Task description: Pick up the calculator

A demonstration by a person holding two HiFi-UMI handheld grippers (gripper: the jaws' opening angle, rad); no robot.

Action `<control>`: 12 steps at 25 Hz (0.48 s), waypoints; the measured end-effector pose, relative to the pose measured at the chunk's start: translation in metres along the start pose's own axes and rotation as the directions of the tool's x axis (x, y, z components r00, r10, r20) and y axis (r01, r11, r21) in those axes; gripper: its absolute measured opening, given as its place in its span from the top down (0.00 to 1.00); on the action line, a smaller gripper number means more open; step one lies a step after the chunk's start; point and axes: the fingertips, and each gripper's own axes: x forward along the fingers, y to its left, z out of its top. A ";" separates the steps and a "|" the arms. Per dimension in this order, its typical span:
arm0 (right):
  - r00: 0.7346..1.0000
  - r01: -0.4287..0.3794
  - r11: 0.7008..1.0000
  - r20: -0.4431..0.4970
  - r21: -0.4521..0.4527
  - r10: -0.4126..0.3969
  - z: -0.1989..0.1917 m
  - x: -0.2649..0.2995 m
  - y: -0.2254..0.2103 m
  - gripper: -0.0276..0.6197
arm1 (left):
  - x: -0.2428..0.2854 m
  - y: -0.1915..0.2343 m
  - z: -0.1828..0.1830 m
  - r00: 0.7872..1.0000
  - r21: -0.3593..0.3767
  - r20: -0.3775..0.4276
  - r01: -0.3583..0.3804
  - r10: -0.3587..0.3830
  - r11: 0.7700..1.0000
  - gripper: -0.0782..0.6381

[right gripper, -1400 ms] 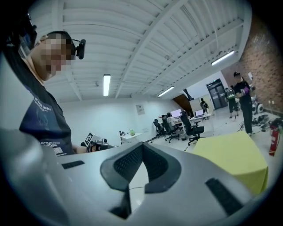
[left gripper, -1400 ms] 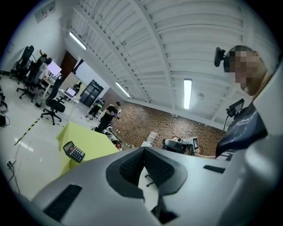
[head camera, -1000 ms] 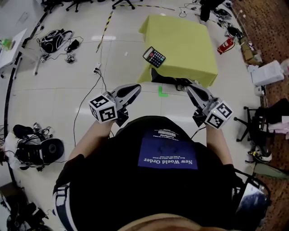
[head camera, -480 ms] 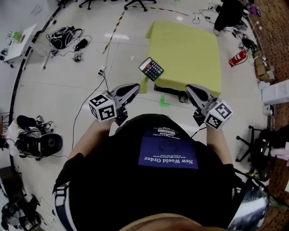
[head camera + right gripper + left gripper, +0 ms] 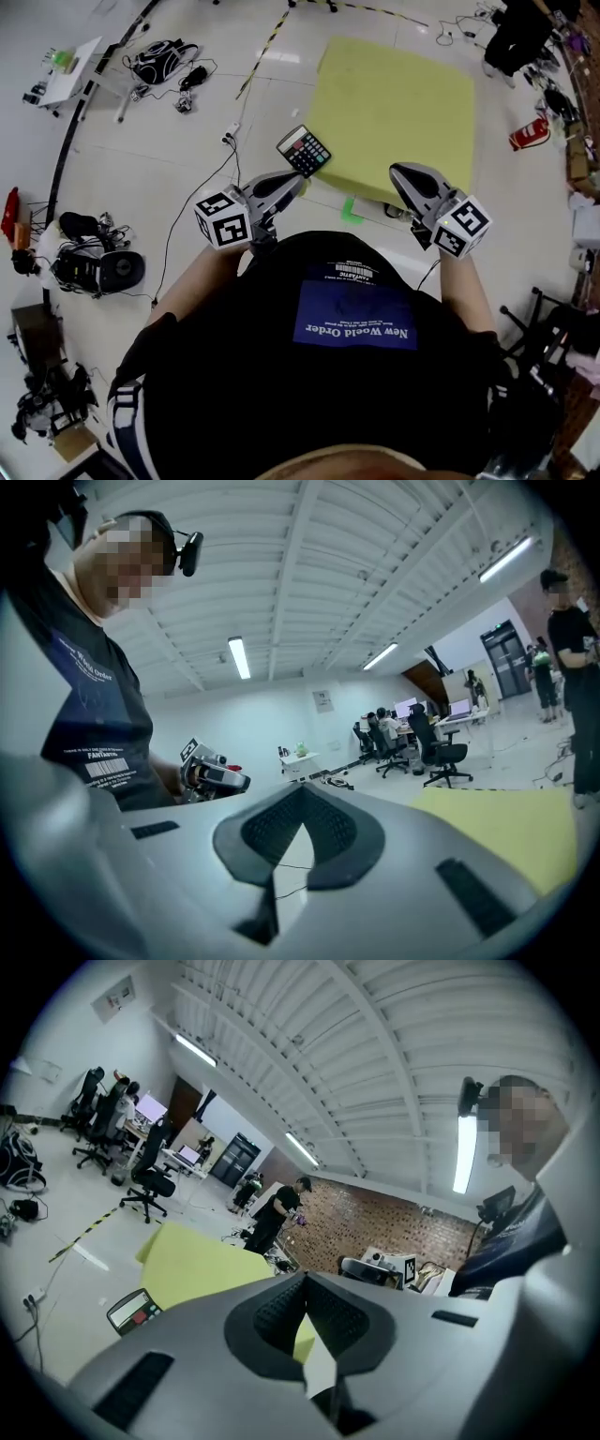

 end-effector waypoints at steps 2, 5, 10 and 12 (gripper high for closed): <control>1.000 0.011 1.000 0.006 0.002 -0.011 0.001 0.008 -0.011 0.98 | 0.003 0.013 -0.002 1.000 -0.002 -0.018 -0.012 0.012 1.000 0.88; 0.999 0.047 0.999 0.011 0.012 -0.047 0.002 0.023 -0.026 0.98 | 0.007 0.039 -0.003 0.999 -0.017 -0.039 -0.008 0.008 1.000 0.88; 0.991 0.136 0.990 -0.016 0.038 -0.135 -0.006 0.060 -0.030 0.98 | 0.018 0.085 -0.011 0.989 -0.051 -0.115 0.085 -0.090 0.995 0.88; 0.988 0.155 0.986 -0.037 0.056 -0.153 -0.011 0.069 -0.026 0.98 | 0.020 0.100 -0.022 0.982 -0.126 -0.145 0.104 -0.122 0.987 0.88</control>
